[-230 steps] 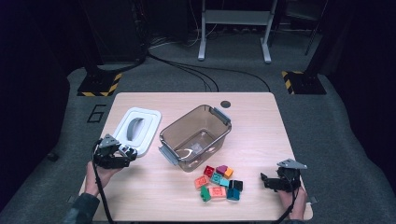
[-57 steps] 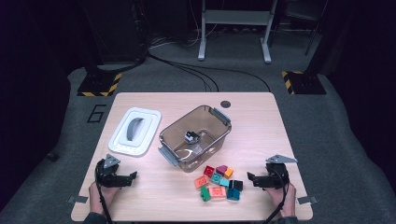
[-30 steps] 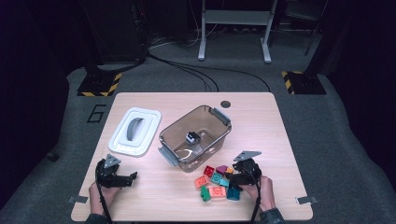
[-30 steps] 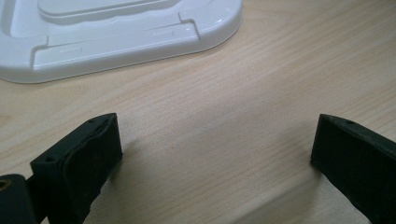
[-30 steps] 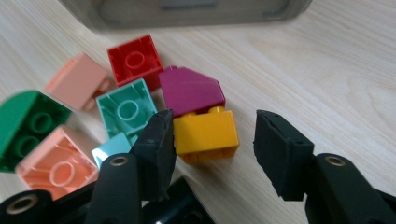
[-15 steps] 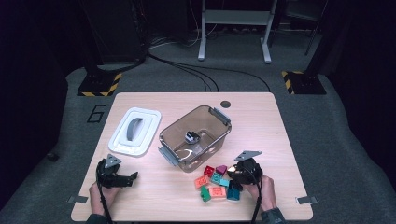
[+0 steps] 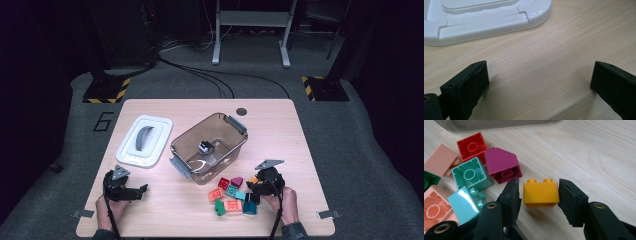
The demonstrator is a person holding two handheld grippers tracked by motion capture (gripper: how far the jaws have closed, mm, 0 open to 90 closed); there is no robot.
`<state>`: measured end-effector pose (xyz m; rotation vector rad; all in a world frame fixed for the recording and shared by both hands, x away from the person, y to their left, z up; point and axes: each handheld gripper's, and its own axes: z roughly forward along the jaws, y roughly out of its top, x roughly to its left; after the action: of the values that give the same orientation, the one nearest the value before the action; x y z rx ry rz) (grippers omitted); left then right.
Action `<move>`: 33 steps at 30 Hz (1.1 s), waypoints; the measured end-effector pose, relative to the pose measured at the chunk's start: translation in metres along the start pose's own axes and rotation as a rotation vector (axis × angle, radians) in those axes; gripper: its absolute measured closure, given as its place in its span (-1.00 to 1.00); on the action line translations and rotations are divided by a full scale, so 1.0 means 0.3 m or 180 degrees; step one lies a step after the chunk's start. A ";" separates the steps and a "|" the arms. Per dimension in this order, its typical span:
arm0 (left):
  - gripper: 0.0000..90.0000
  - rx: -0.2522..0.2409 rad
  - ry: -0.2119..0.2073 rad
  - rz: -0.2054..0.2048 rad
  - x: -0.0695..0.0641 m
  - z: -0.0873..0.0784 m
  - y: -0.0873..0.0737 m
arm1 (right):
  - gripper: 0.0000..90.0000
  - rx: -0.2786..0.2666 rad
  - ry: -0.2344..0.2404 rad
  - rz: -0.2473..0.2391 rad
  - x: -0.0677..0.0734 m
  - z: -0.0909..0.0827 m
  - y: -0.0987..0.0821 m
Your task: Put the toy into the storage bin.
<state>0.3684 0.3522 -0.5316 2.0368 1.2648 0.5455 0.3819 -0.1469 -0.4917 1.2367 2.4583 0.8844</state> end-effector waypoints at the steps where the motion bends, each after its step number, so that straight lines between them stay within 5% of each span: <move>1: -0.96 0.0000 0.0000 0.0000 0.000 0.000 0.000 | 0.16 0.0014 -0.0003 -0.0009 0.001 0.002 0.002; 6: -0.96 0.0001 0.0000 -0.0001 0.000 0.000 0.000 | 0.30 0.0062 -0.0071 0.0029 0.001 0.002 0.008; 23: -0.96 0.0002 0.0003 -0.0004 0.000 0.000 0.000 | 0.31 -0.0268 -0.0189 0.0121 -0.051 -0.041 0.063; 33: -0.96 -0.0001 0.0001 -0.0010 -0.001 0.001 0.001 | 0.31 -0.0313 -0.0168 0.0174 -0.089 -0.041 0.099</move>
<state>0.3686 0.3520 -0.5316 2.0343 1.2677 0.5448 0.4115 -0.1596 -0.4651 1.2819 2.3211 0.9617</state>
